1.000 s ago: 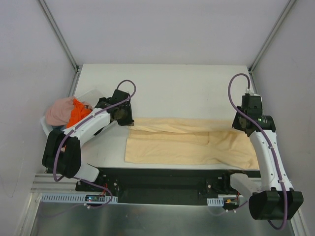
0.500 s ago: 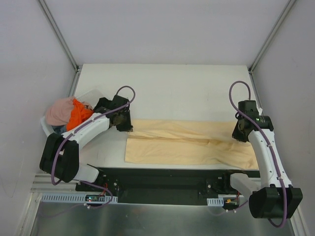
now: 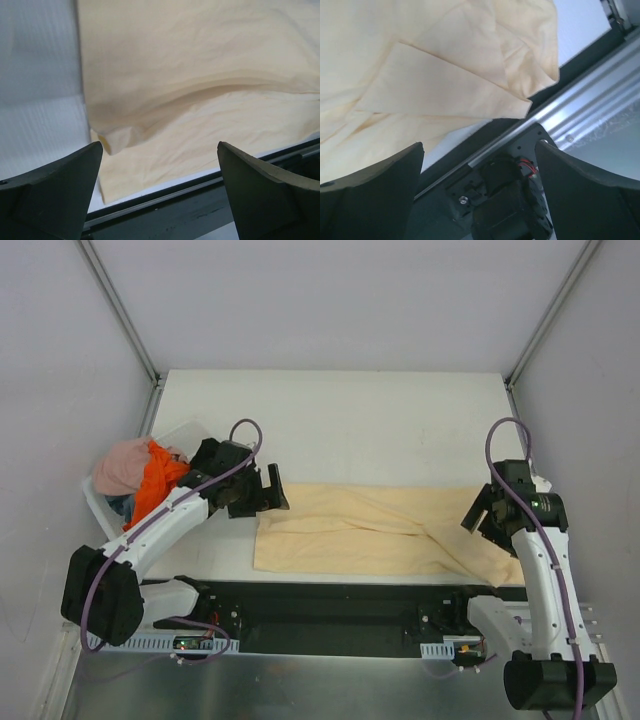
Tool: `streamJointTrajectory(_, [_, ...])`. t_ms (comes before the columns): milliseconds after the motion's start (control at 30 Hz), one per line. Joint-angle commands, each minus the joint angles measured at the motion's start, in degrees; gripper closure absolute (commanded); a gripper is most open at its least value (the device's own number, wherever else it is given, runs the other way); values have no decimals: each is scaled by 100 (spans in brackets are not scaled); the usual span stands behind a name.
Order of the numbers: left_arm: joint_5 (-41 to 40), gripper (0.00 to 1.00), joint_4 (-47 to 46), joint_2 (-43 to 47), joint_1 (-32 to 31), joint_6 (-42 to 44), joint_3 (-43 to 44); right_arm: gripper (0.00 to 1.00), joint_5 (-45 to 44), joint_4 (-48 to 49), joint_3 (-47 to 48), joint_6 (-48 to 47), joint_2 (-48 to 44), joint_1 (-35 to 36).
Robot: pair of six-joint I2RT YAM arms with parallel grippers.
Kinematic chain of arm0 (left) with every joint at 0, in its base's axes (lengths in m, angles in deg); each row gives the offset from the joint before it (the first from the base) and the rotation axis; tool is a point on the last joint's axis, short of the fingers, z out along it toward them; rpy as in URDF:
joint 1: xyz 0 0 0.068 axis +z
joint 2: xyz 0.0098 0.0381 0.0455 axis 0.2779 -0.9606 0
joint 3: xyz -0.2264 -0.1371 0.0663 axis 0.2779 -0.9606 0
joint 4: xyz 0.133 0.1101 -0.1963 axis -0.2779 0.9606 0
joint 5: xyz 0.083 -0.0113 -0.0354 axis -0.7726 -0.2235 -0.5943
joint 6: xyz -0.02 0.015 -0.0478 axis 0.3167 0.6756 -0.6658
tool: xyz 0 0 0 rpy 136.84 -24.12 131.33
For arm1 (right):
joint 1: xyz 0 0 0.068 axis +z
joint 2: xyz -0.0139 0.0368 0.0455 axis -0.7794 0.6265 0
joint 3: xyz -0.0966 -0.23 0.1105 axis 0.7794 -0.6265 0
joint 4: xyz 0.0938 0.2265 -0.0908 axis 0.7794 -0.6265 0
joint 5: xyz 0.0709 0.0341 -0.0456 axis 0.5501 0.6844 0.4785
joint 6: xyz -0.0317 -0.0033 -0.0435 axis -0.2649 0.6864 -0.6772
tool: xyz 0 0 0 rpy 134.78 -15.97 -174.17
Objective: Fold and stack the t-shirts
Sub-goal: Fold the other side of the tshirt into a rectangle
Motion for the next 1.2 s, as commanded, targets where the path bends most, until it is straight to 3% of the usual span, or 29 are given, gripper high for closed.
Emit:
streamJointTrajectory(0, [183,1,-128,-243,-314,137,787,4,1037,865,237,-444,139,2])
streamJointTrajectory(133, [472,1,-338,-1111,-578,269,1219,3,2443,1743,167,-691,745,2])
streamJointTrajectory(333, [798,1,-479,-1895,-719,375,1387,3,1707,2088,395,-682,2134,-69])
streamJointTrajectory(567, [465,1,-646,-1870,-719,278,641,1,2251,2527,220,-770,3180,-771])
streamJointTrajectory(667, [421,1,-655,-1949,-719,208,429,3,2910,2852,62,-831,3383,-877])
streamJointTrajectory(933, [236,1,-655,-1949,-596,208,209,3,3113,2765,307,-1227,4007,-895])
streamJointTrajectory(1167, [218,1,-646,-1852,-473,217,104,3,3219,2510,-53,-1157,3420,-895])
